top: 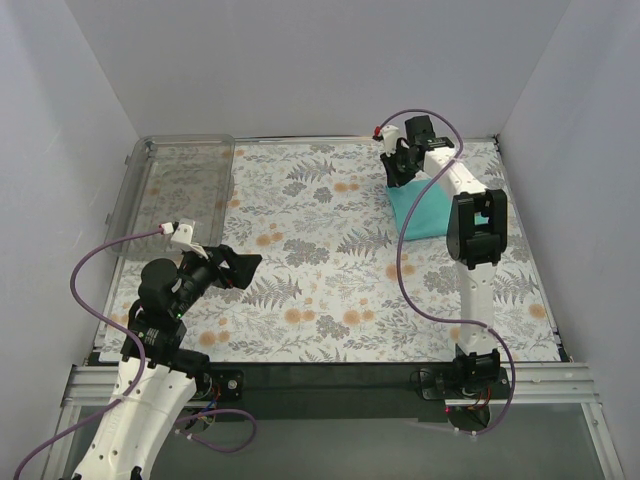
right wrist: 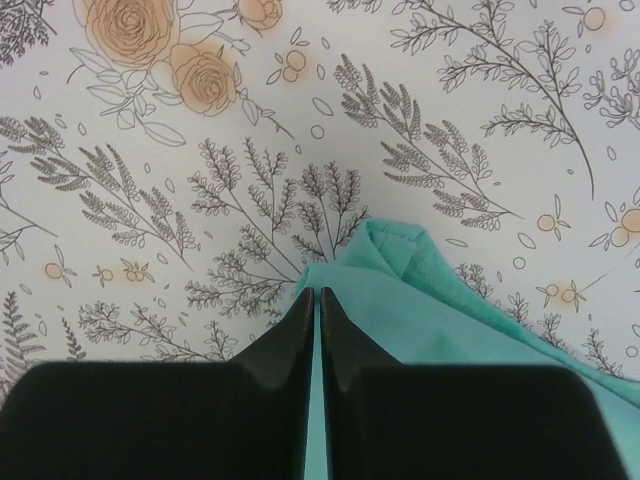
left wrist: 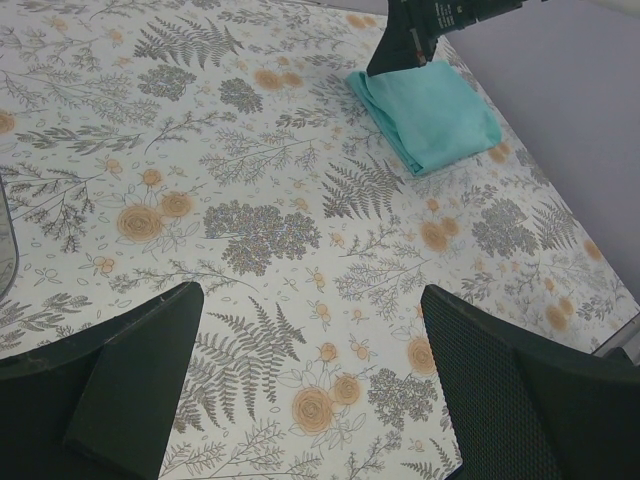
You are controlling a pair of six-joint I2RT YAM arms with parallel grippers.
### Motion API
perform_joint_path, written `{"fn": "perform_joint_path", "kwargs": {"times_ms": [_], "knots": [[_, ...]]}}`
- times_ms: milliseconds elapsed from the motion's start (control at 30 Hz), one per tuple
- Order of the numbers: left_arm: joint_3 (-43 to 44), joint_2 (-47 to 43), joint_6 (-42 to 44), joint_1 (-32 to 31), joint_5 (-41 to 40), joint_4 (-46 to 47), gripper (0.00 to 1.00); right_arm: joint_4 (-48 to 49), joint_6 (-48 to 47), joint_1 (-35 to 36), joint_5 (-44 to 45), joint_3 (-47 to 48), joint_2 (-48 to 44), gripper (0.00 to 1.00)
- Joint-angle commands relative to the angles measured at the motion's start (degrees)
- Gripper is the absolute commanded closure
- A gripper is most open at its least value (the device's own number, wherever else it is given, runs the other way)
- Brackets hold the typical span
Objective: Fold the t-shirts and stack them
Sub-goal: Neatly place the folded tshirt to the corner
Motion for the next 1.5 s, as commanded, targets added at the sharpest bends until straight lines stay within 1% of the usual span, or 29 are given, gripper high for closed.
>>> {"fn": "perform_joint_path", "kwargs": {"times_ms": [0, 167, 333, 367, 433, 500, 600, 667, 700, 733, 800, 833, 933, 1033, 1067, 1233, 1467], "knots": [[-0.4, 0.3, 0.3, 0.2, -0.4, 0.2, 0.16, 1.3, 1.3, 0.0, 0.4, 4.1, 2.0, 0.9], [-0.4, 0.5, 0.3, 0.2, -0.5, 0.1, 0.16, 1.3, 2.0, 0.0, -0.2, 5.7, 4.9, 0.9], [-0.5, 1.1, 0.3, 0.2, -0.6, 0.1, 0.16, 1.4, 2.2, 0.2, -0.6, 7.5, 5.4, 0.9], [-0.5, 1.2, 0.3, 0.2, -0.6, 0.1, 0.16, 1.4, 2.2, 0.2, -0.8, 8.4, 5.1, 0.89], [-0.3, 1.2, 0.3, 0.2, -0.6, 0.1, 0.16, 1.5, 2.2, 0.1, -0.7, 9.4, 3.7, 0.83], [-0.3, 1.1, 0.3, 0.2, -0.7, 0.1, 0.16, 1.5, 1.9, 0.1, -0.6, 10.0, 1.9, 0.81], [-0.3, 0.3, 0.2, 0.2, -1.0, 0.1, 0.16, 2.1, 0.6, 0.2, -1.5, 5.9, -4.1, 0.75], [-0.3, -0.1, 0.1, 0.2, -1.1, 0.1, 0.16, 2.6, -0.2, 0.2, -4.6, 2.0, -9.3, 0.69], [-0.4, -0.3, 0.1, 0.2, -1.2, 0.1, 0.16, 2.5, -1.0, 0.1, -6.1, -2.1, -10.8, 0.65], [-0.4, -0.5, 0.1, 0.2, -1.2, 0.1, 0.16, 2.2, -1.5, 0.1, -9.1, -4.8, -13.6, 0.65], [-0.3, -0.8, 0.0, 0.2, -1.1, 0.1, 0.16, 1.8, -3.7, 0.2, -13.0, -9.9, -16.3, 0.65], [-0.3, -0.9, 0.0, 0.2, -1.1, 0.1, 0.16, 2.0, -5.1, 0.3, -14.7, -15.4, -18.3, 0.65], [-0.5, -1.2, -0.2, 0.2, -0.9, 0.1, 0.16, 2.1, -6.0, 0.4, -12.5, -20.9, -18.9, 0.66], [-0.5, -1.3, -0.2, 0.2, -0.8, 0.1, 0.16, 2.1, -6.5, 0.4, -9.9, -23.6, -18.1, 0.71], [-0.6, -1.1, -0.2, 0.2, -0.8, 0.1, 0.16, 2.1, -6.6, 0.4, -9.4, -23.8, -17.7, 0.74], [-0.6, -0.7, -0.1, 0.2, -0.5, 0.2, 0.16, 2.1, -7.0, 1.1, -4.8, -24.6, -15.1, 0.75], [-0.6, -0.6, -0.1, 0.2, -0.7, 0.3, 0.16, 2.6, -5.7, 1.7, -1.1, -23.7, -11.1, 0.75]]}}
